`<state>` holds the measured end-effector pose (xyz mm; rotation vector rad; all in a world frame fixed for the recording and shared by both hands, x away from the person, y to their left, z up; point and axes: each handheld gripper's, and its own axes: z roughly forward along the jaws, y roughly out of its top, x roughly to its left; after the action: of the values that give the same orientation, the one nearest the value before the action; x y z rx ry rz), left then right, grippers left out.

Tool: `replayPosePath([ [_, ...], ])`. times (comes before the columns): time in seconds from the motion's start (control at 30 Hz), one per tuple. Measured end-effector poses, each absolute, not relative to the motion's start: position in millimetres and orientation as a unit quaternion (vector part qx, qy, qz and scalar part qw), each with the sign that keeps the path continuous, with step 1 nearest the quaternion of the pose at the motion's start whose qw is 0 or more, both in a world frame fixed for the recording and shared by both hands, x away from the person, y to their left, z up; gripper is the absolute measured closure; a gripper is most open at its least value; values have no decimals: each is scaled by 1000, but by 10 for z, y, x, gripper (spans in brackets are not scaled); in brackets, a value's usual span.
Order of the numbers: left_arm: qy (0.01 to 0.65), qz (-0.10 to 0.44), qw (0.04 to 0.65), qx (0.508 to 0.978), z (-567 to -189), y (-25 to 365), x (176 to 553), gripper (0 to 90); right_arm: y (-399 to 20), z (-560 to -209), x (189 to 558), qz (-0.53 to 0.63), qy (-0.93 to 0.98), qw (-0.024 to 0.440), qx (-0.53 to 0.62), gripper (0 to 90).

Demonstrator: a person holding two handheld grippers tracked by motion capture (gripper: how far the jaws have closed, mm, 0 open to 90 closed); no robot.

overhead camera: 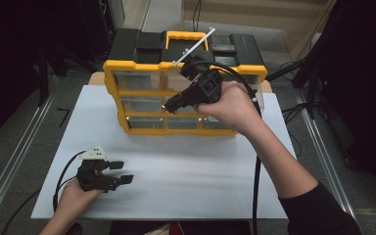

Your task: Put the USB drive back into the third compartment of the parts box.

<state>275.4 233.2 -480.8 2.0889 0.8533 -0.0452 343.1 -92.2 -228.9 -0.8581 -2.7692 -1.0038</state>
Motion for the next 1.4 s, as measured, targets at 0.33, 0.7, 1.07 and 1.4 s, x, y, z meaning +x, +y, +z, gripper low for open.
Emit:
replayPosePath([
  [0.33, 342, -19, 426, 837, -4809, 2332, 2755, 271, -1116, -2203, 3495, -327, -898, 31, -294, 768],
  [0.7, 343, -19, 426, 837, -4810, 2332, 2757, 272, -1370, -2042, 3511, -327, -893, 19, -308, 767],
  [1.07, 344, -20, 426, 836, -4814, 2333, 2763, 272, -1683, -1897, 3480, -325, -887, 3, -328, 768],
  [1.4, 344, -19, 425, 837, -4813, 2333, 2765, 272, -1978, -1882, 3461, -329, -875, -15, -354, 767],
])
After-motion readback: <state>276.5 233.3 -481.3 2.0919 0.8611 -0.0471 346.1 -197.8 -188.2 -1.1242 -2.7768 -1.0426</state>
